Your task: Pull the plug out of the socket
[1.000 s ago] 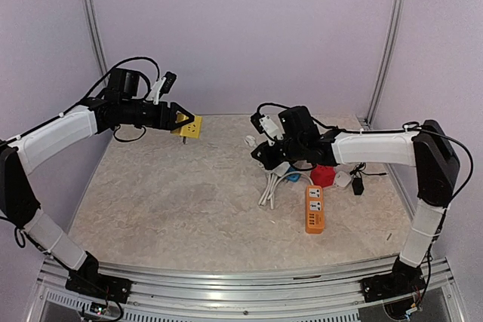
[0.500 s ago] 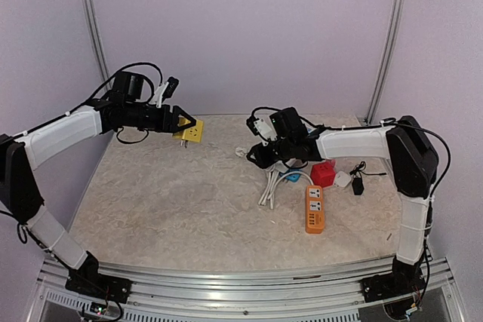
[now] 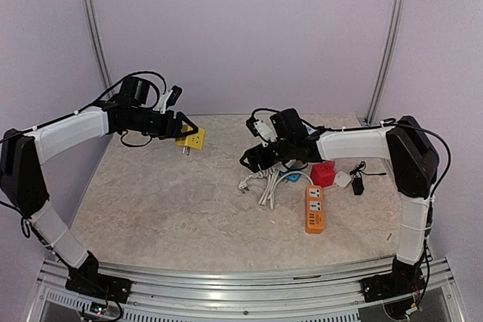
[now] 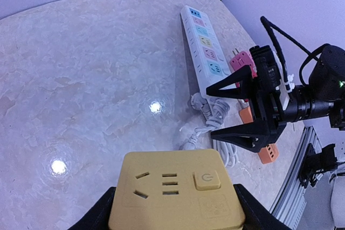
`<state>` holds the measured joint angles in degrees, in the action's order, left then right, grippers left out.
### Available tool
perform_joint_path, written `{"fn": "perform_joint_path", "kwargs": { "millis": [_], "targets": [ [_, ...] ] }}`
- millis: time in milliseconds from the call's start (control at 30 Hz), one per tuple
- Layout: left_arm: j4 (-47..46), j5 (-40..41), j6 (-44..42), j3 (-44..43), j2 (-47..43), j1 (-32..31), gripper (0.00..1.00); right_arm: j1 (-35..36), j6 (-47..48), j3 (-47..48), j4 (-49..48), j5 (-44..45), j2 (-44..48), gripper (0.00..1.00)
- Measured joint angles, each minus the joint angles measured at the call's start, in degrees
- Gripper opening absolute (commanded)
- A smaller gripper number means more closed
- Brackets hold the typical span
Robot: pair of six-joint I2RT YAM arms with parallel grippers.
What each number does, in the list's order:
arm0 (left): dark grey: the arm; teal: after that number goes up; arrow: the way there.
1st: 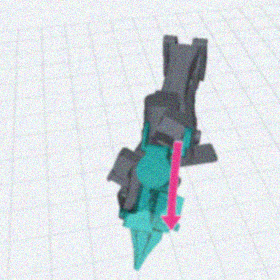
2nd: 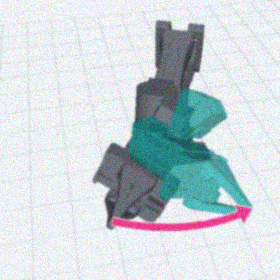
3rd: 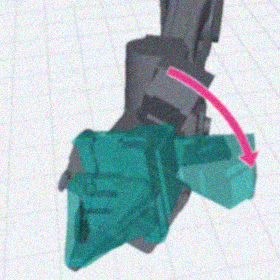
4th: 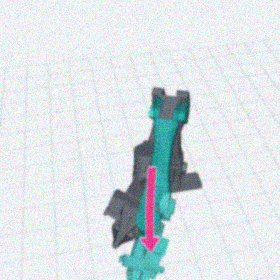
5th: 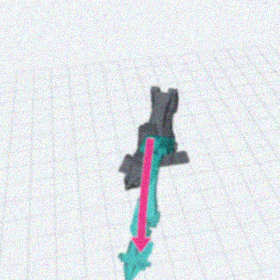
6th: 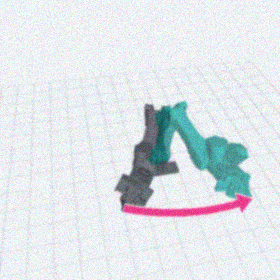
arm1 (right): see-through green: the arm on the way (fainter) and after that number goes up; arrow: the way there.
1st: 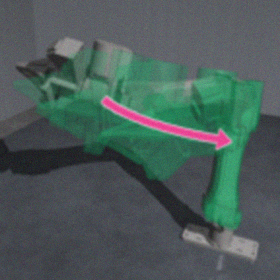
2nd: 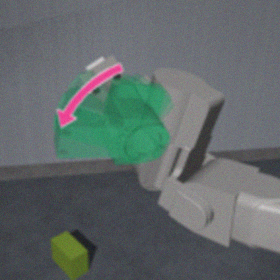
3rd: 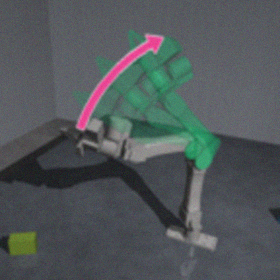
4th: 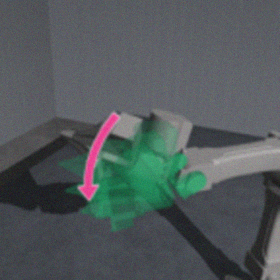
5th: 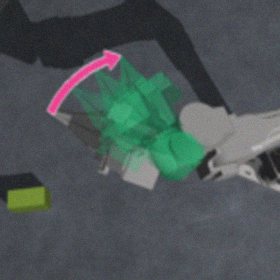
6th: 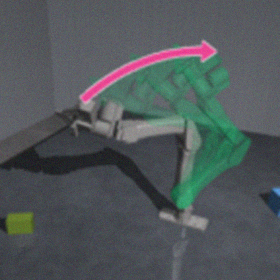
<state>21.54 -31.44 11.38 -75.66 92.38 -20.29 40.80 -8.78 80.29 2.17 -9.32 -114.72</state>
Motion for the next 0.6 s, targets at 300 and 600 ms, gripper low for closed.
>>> {"fn": "perform_joint_path", "kwargs": {
  "millis": [300, 600],
  "targets": [
    [1.8, 5.4, 3.9, 2.6, 0.5, -0.4, 0.10, -1.0, -1.6, -8.2, -1.1, 4.4, 14.9, 1.00],
    [7.0, 13.8, 5.6, 3.1, 5.7, -4.3, 0.15, -6.4, -4.0, -16.4, -2.3, 11.5, 25.0, 1.00]
  ]
}}
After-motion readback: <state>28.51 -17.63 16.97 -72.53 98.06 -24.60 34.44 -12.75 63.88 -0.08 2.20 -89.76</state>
